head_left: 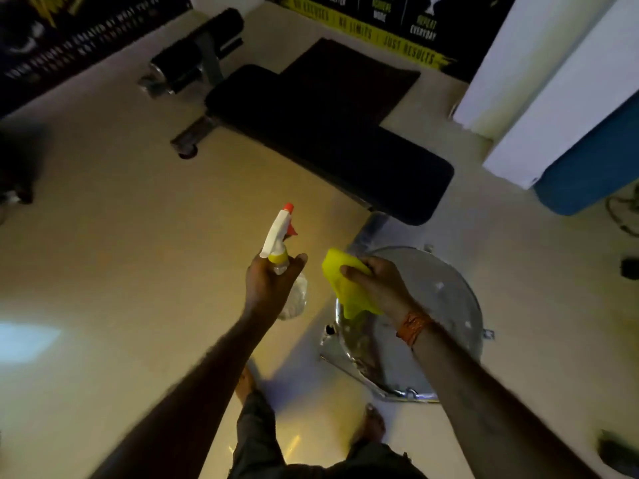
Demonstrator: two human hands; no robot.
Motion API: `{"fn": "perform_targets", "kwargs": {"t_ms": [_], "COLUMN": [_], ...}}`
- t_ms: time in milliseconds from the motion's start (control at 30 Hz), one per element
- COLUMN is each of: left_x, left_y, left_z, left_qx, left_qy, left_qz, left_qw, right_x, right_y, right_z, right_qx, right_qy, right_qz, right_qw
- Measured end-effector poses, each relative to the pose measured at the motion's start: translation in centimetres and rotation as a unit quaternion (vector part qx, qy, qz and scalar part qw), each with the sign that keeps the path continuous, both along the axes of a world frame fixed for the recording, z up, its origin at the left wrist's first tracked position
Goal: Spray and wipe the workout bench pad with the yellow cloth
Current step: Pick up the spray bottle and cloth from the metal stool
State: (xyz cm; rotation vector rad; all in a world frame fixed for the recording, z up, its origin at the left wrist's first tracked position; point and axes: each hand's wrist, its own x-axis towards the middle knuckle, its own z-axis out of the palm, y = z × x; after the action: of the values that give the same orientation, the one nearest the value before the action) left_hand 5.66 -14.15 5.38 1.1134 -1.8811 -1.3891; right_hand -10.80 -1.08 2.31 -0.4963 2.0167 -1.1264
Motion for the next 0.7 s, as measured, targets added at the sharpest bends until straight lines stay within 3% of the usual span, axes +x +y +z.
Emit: {"fn": "perform_targets", "kwargs": {"t_ms": [133,367,700], "left_x": [4.4,8.0,-0.1], "left_y": [-7.1,-19.5,-33.9], "left_z": [0.3,0.8,1.3], "left_qx": [0.026,0.128,0.187], "left_qy": [0.067,0.103,0.101], "left_qz": [-0.032,-0.079,-0.138], "left_qw": [0.997,0.983,0.967], "right_x": [2.8,6.6,-0.3], "right_y": [-8.2,-20.9,-32.3], "right_z": [0.4,0.7,-0.2], "right_qx": [-0.027,-0.048,-0.091], "right_qy": [-0.002,-0.045,-0.139], "right_qz": [-0.031,-0.07,-0.199], "right_qw": [0.999,0.995,0.966]}}
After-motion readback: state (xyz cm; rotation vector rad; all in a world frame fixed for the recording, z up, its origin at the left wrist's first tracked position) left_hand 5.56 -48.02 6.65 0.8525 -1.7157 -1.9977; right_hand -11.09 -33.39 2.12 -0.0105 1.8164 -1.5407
